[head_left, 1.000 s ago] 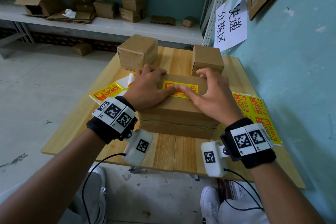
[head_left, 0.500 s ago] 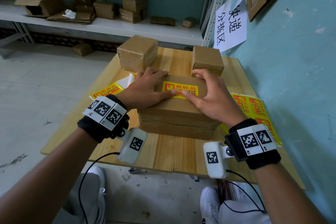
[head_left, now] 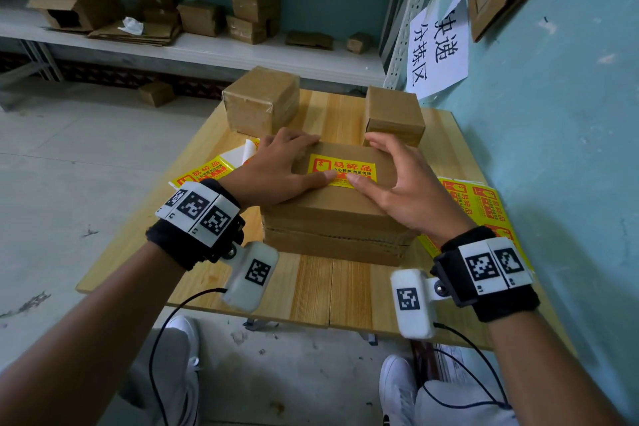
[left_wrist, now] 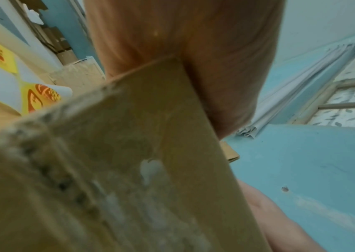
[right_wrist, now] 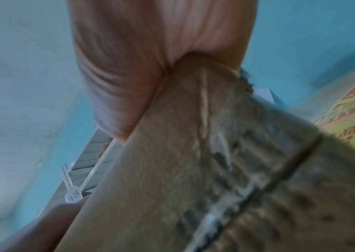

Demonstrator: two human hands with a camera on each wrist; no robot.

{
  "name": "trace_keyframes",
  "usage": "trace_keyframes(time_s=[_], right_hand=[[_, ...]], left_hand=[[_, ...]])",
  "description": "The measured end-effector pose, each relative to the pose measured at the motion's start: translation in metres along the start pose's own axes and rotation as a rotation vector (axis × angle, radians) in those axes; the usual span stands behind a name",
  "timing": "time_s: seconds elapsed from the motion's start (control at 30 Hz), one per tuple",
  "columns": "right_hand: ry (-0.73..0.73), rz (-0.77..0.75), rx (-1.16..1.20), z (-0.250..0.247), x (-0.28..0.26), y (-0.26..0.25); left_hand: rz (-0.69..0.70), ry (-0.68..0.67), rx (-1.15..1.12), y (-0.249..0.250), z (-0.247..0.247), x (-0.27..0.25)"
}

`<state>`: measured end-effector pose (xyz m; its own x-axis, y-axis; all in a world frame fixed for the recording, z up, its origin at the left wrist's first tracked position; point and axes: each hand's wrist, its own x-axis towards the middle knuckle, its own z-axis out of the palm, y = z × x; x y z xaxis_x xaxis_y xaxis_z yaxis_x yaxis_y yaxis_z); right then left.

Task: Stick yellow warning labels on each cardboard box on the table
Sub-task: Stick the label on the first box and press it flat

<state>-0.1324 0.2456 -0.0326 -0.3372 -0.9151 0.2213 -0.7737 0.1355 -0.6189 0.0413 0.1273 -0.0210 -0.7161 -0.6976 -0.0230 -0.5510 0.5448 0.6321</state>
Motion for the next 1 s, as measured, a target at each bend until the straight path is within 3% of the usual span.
trace_keyframes(time_s=[0.23, 0.37, 0.5, 0.9, 1.0], right_hand=[[-0.055, 0.037, 0.074, -0.004, 0.002, 0.004], [0.018, 0.039, 0.031, 0.0, 0.005, 0.002], [0.054, 0.037, -0.073, 0.002, 0.009, -0.002], [0.161, 0.012, 0.027, 0.003, 0.016, 0.008], [0.135, 0.024, 0.002, 0.004, 0.013, 0.004]], left_hand=[[0.013, 0.026, -0.191, -0.009, 0.0, 0.005], [0.019, 0.165, -0.106, -0.006, 0.009, 0.007], [-0.008, 0.19, -0.041, -0.006, 0.011, 0.013], [0.057, 0.299, -0.16, -0.012, 0.011, 0.023], [0.049, 0.267, -0.075, -0.012, 0.014, 0.021]])
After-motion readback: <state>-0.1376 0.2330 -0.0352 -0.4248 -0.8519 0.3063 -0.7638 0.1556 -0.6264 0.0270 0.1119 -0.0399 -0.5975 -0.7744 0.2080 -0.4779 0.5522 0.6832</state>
